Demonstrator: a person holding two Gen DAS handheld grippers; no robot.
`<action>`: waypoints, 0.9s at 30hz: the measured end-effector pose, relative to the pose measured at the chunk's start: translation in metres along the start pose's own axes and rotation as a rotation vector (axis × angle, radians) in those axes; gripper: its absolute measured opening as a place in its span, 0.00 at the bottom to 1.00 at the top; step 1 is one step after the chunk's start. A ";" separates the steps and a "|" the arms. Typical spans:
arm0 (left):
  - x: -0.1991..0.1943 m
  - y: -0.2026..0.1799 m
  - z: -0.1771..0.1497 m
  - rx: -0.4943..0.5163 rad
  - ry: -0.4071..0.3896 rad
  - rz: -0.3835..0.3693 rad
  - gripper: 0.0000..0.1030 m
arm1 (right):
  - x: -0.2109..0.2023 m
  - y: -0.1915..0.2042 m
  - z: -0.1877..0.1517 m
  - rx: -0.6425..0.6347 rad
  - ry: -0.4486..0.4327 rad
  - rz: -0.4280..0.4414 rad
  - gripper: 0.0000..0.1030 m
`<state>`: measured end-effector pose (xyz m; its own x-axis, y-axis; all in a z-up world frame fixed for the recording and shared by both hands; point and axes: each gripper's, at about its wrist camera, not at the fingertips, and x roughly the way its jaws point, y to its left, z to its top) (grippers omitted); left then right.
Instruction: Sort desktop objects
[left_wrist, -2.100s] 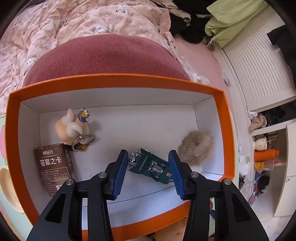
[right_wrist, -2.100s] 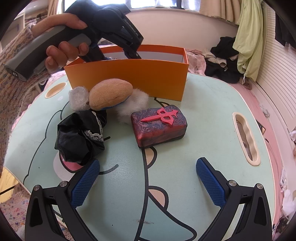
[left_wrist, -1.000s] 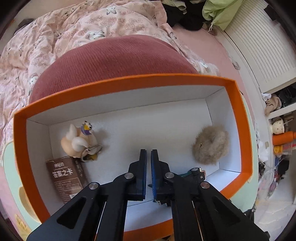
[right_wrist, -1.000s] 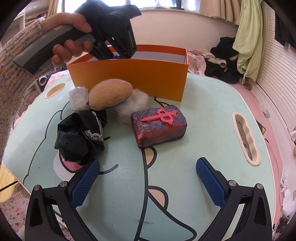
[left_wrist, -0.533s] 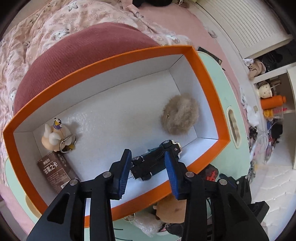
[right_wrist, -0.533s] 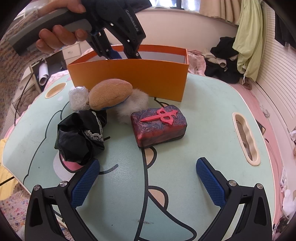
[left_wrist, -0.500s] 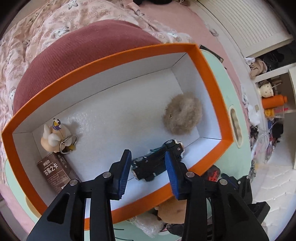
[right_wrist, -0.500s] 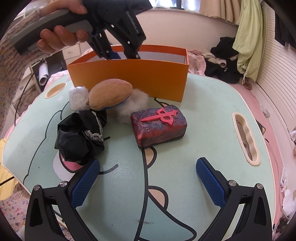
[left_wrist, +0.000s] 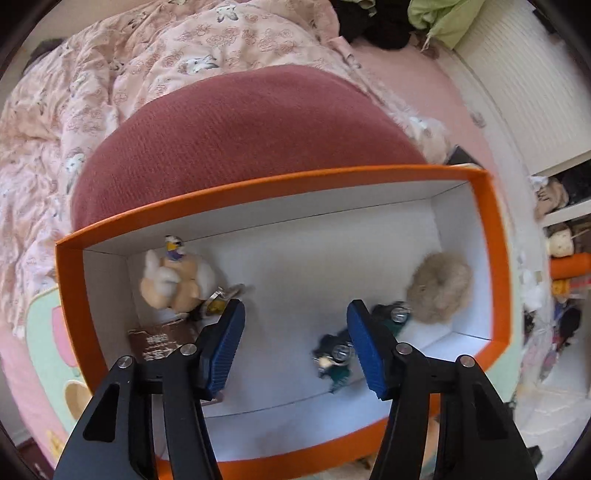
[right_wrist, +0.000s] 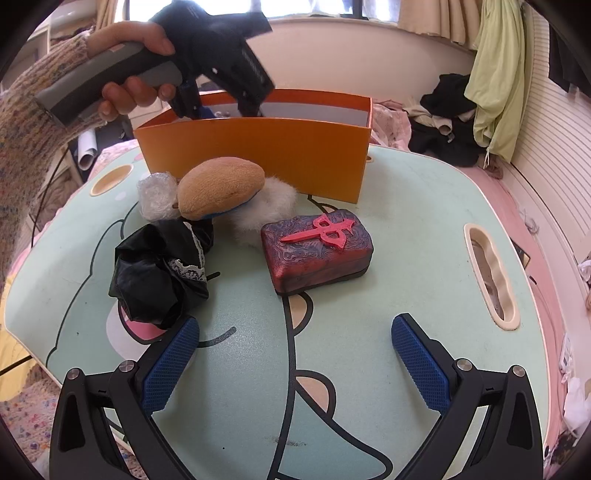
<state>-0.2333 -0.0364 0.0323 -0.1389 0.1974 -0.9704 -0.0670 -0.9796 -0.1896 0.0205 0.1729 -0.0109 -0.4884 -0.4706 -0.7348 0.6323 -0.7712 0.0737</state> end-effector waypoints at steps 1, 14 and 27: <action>-0.005 -0.002 0.000 -0.002 -0.002 -0.052 0.57 | 0.000 0.000 0.000 0.000 0.000 0.000 1.00; 0.021 -0.056 -0.013 0.191 0.058 0.075 0.50 | 0.000 -0.001 -0.001 -0.002 0.001 0.002 1.00; -0.058 -0.036 -0.045 0.132 -0.125 -0.074 0.25 | -0.001 0.000 -0.002 -0.004 0.001 0.004 1.00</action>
<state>-0.1784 -0.0141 0.0887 -0.2499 0.2796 -0.9270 -0.2092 -0.9504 -0.2303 0.0217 0.1743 -0.0118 -0.4853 -0.4732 -0.7353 0.6366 -0.7676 0.0739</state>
